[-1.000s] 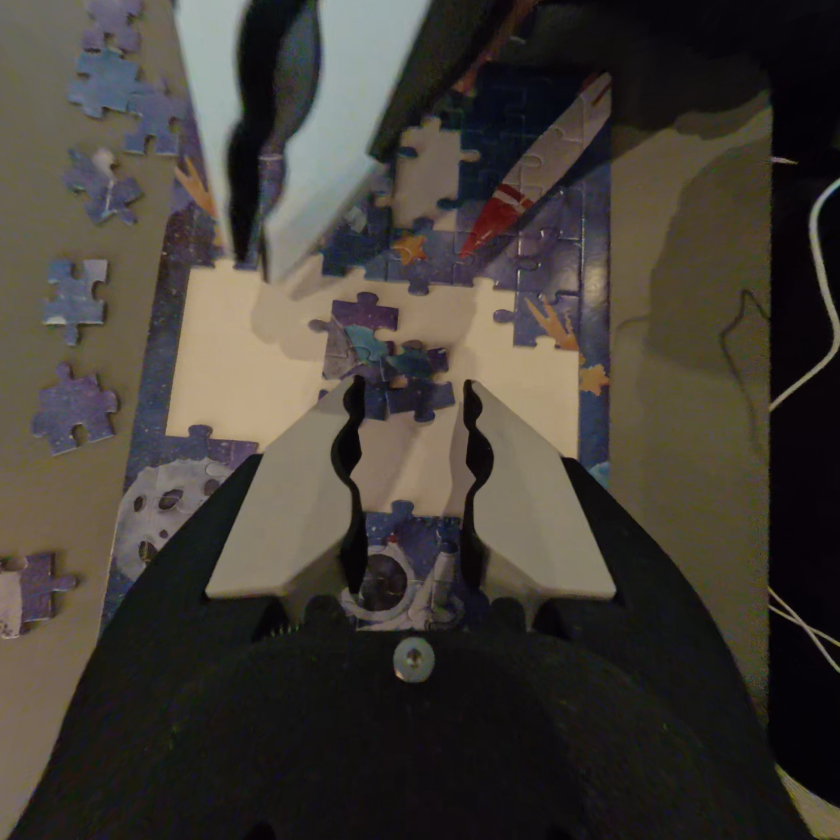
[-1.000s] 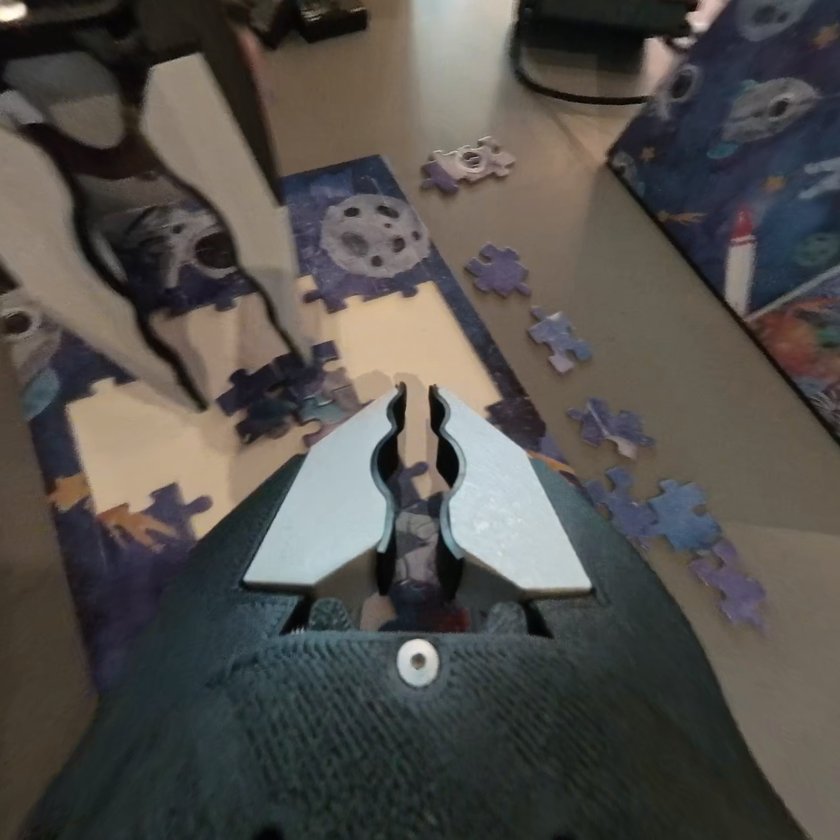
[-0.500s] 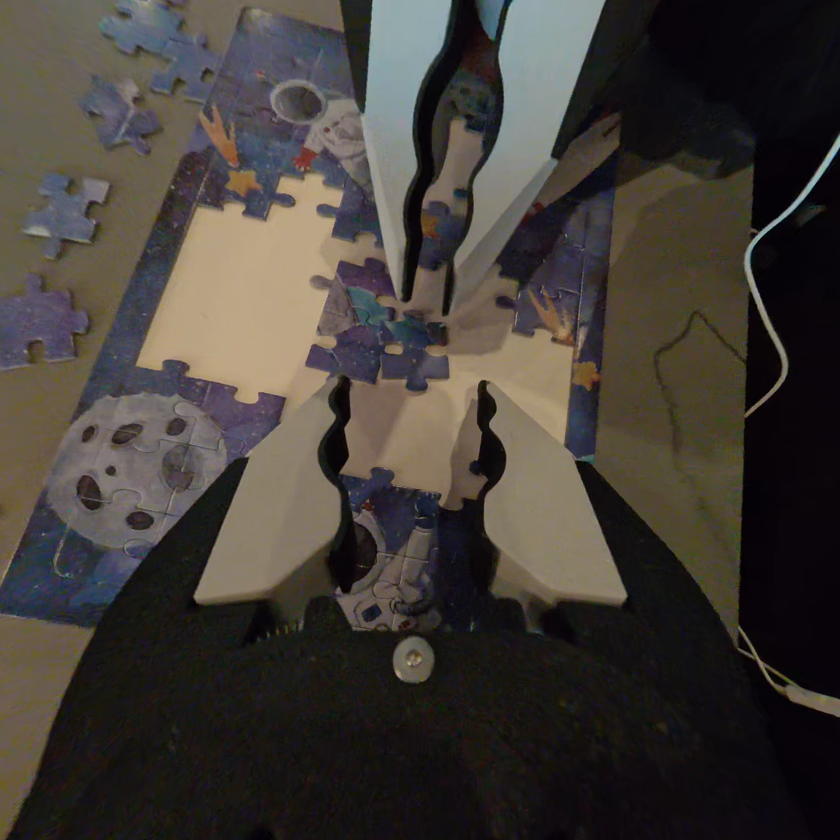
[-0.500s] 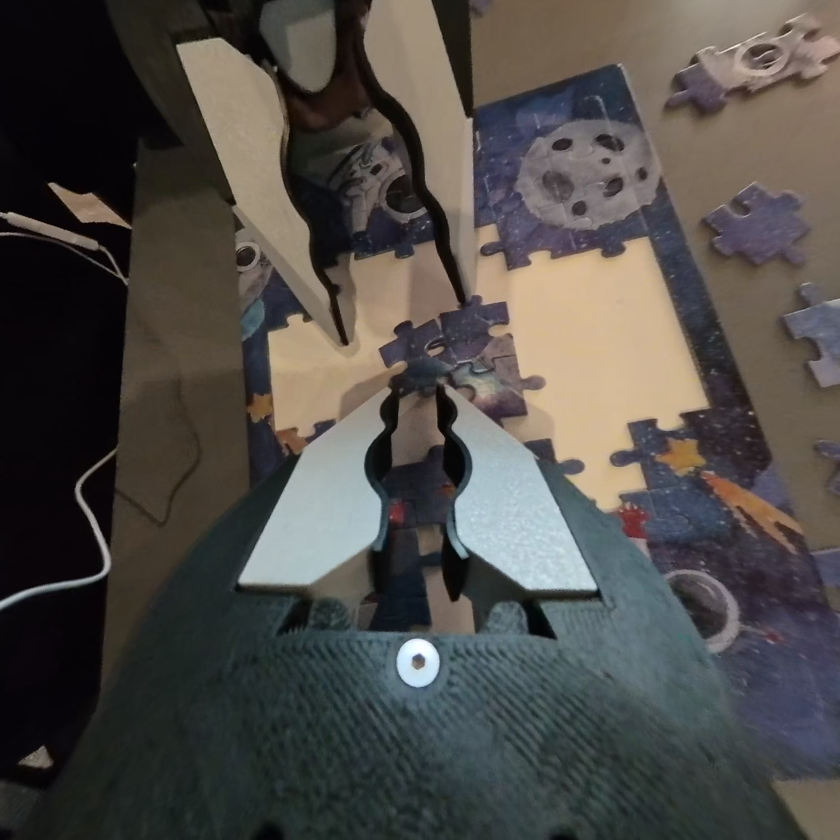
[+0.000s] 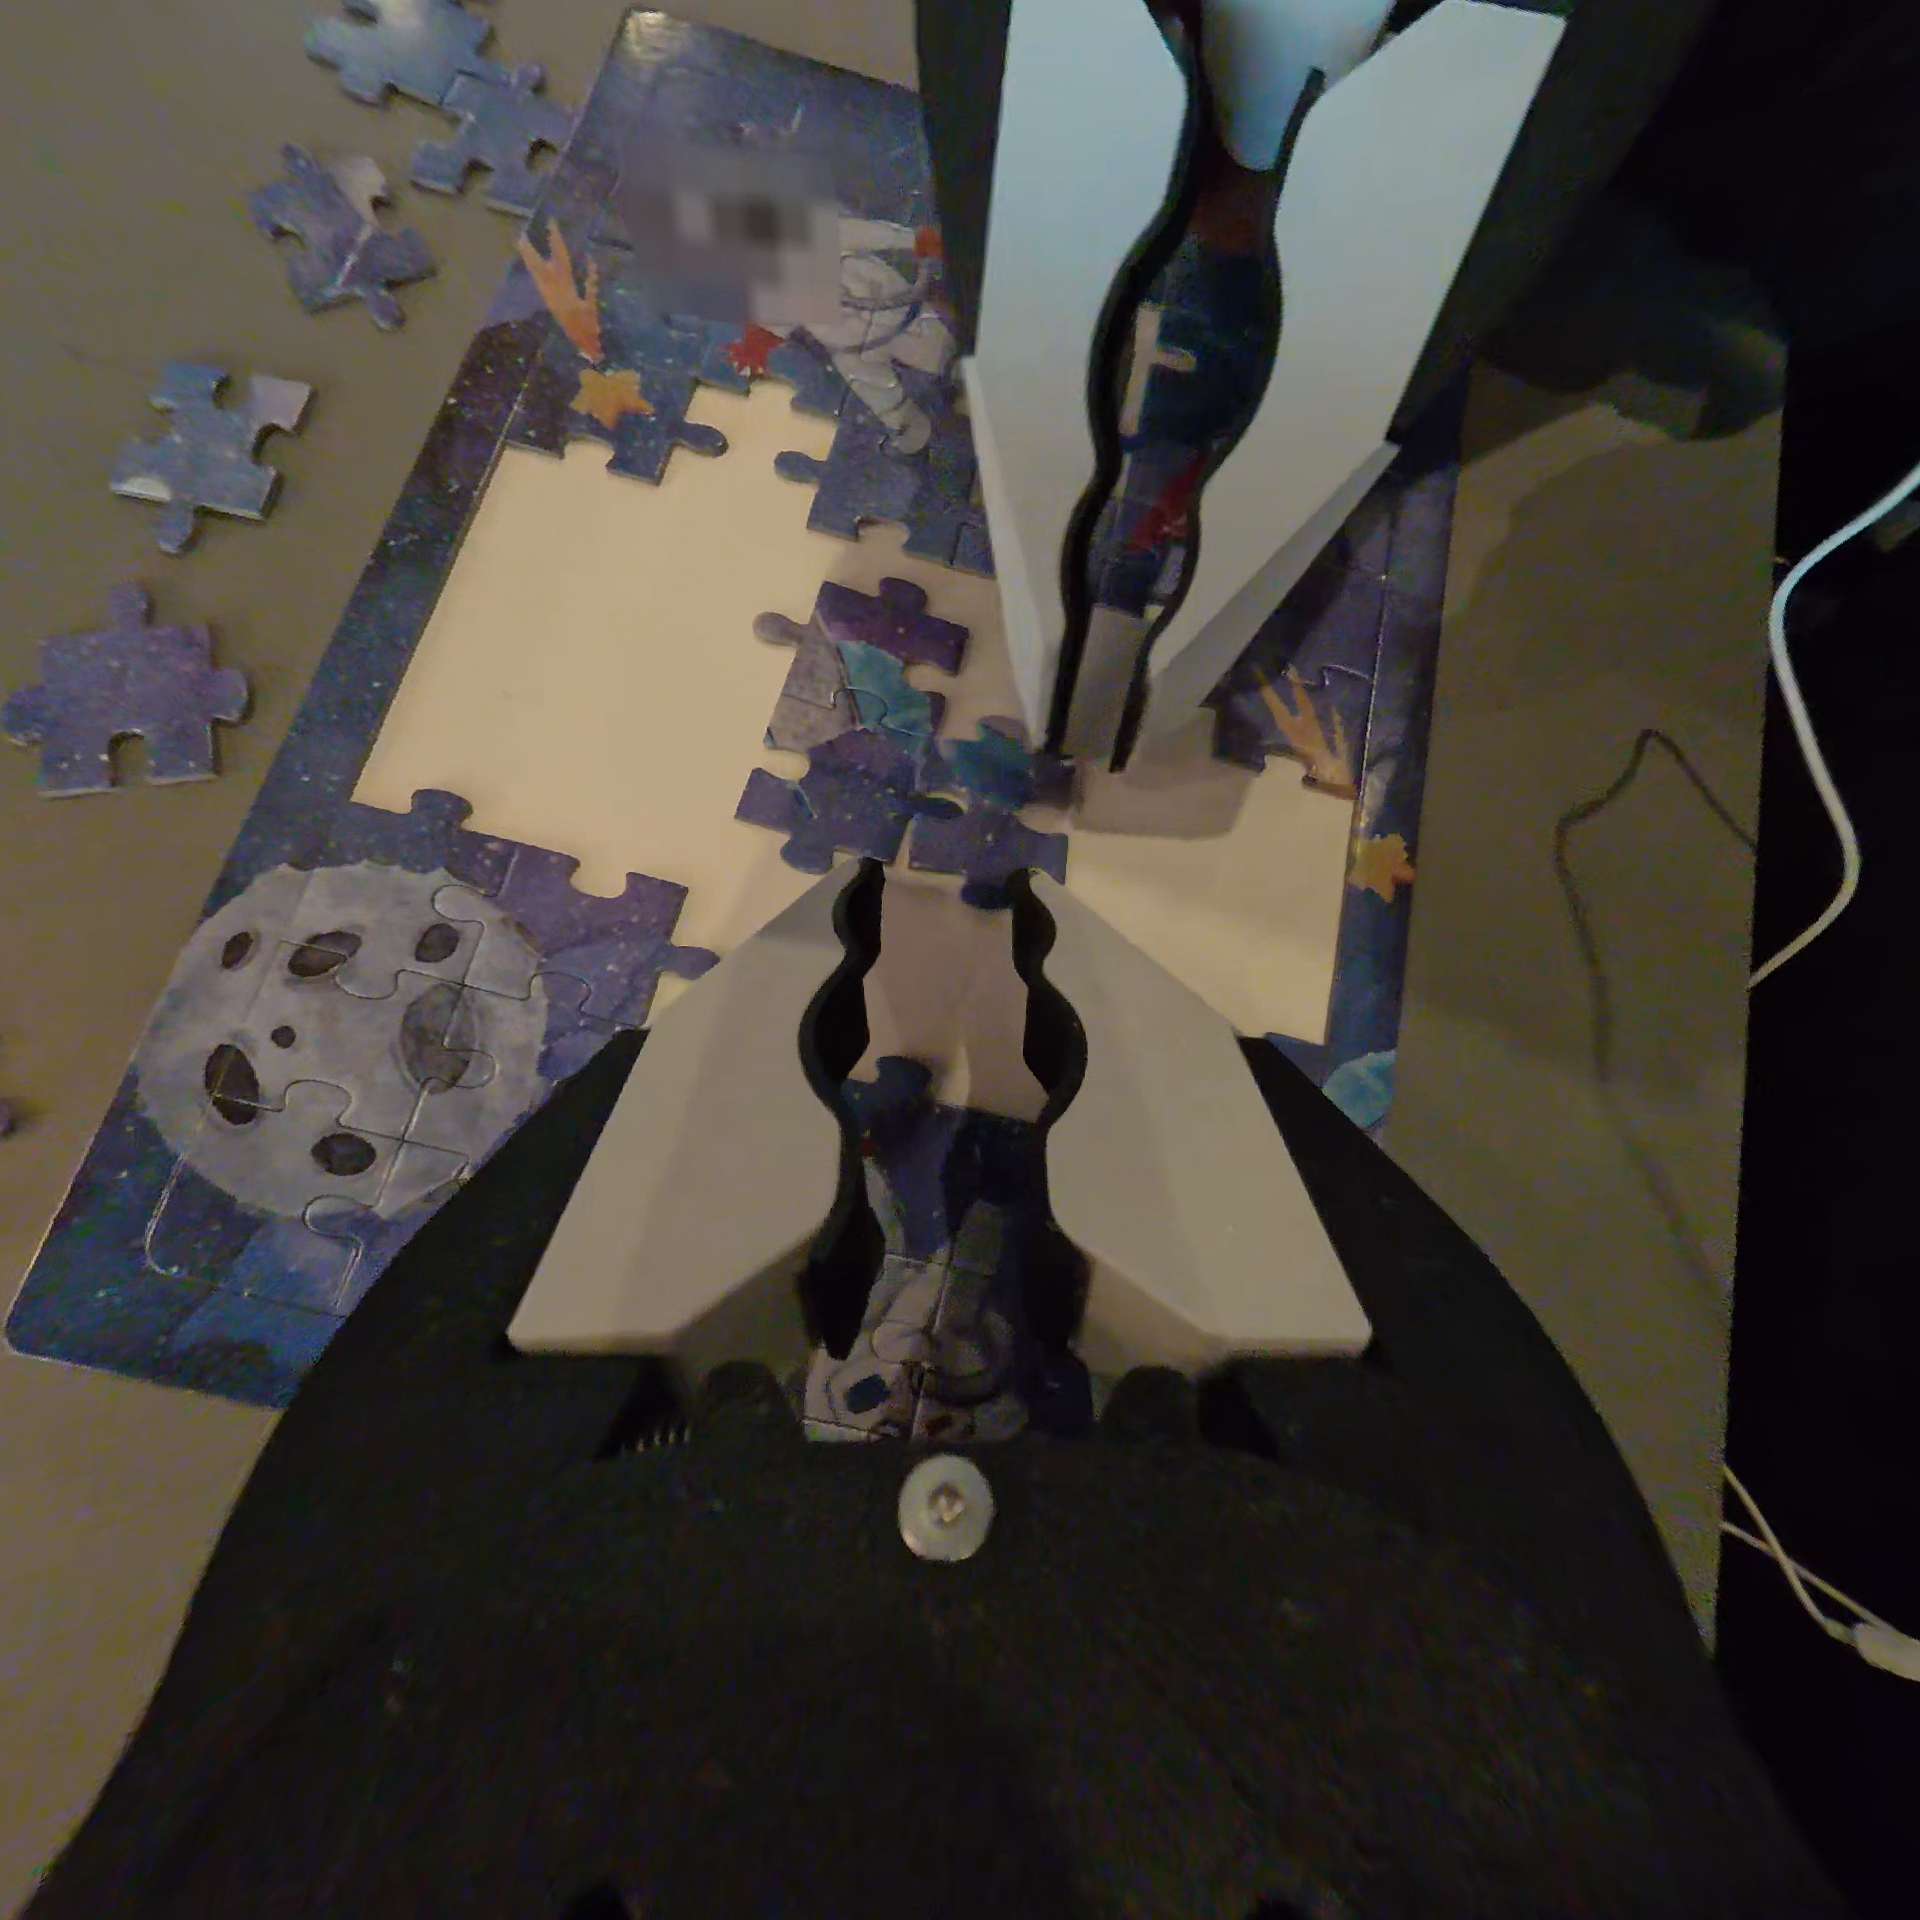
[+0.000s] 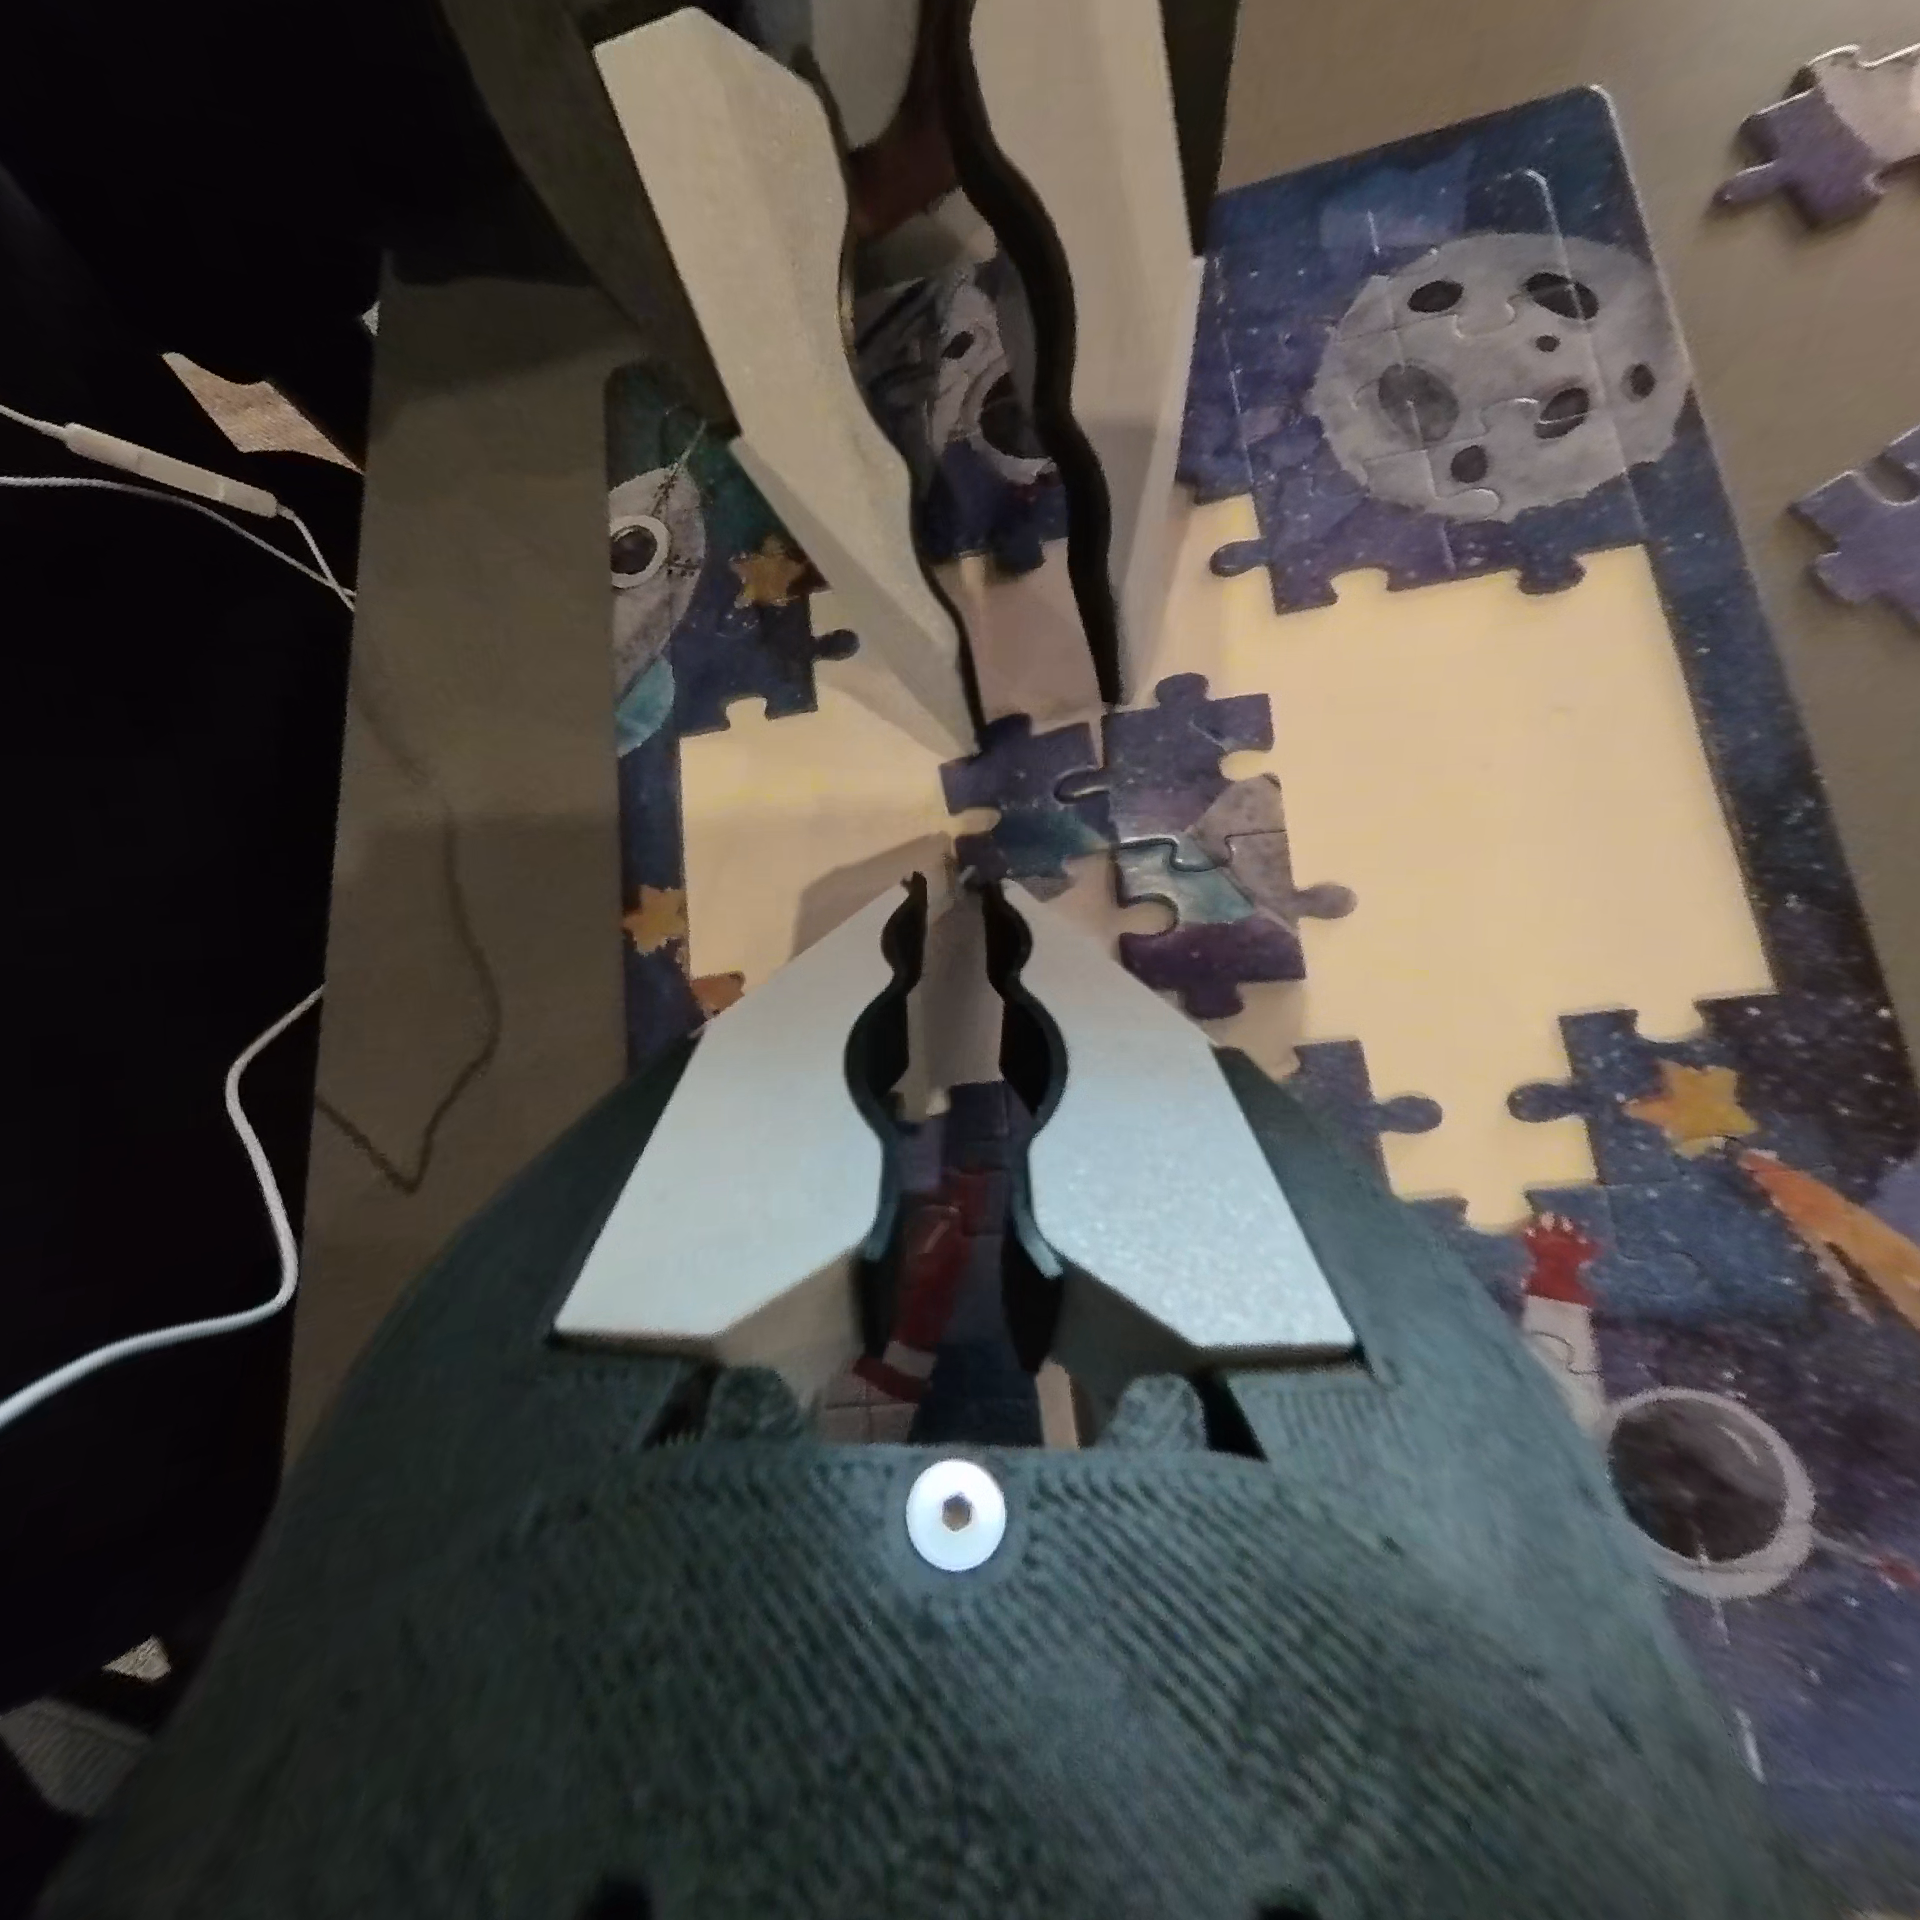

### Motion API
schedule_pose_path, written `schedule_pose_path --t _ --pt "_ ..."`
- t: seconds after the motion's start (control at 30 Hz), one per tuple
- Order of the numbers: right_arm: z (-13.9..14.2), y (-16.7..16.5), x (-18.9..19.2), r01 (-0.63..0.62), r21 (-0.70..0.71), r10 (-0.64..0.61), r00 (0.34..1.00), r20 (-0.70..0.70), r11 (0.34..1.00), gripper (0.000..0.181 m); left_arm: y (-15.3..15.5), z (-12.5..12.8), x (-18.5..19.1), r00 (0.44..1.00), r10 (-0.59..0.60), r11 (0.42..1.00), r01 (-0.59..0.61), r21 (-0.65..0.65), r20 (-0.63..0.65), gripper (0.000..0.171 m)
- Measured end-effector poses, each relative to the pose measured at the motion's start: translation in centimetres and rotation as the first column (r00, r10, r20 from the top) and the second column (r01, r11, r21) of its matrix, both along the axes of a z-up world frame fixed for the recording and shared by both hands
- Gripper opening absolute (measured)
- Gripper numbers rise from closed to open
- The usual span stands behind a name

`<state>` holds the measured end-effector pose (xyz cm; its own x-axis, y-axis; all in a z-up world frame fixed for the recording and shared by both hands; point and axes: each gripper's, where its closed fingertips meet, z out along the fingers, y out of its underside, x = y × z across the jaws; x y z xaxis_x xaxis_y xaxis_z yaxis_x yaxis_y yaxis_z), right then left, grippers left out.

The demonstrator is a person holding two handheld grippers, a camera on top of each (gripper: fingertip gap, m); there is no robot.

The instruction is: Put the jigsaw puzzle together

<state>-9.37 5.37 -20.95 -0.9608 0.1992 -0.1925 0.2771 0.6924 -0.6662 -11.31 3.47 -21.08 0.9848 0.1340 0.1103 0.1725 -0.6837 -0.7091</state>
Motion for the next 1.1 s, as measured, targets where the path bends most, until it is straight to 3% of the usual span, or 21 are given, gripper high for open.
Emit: schedule_pose_path --t 1.1 --pt "0.00 -0.33 0.09 0.008 -0.030 -0.007 0.998 0.061 1.000 0.002 -0.11 0.13 -0.38 1.000 0.017 1.000 -0.017 0.017 -0.011 0.018"
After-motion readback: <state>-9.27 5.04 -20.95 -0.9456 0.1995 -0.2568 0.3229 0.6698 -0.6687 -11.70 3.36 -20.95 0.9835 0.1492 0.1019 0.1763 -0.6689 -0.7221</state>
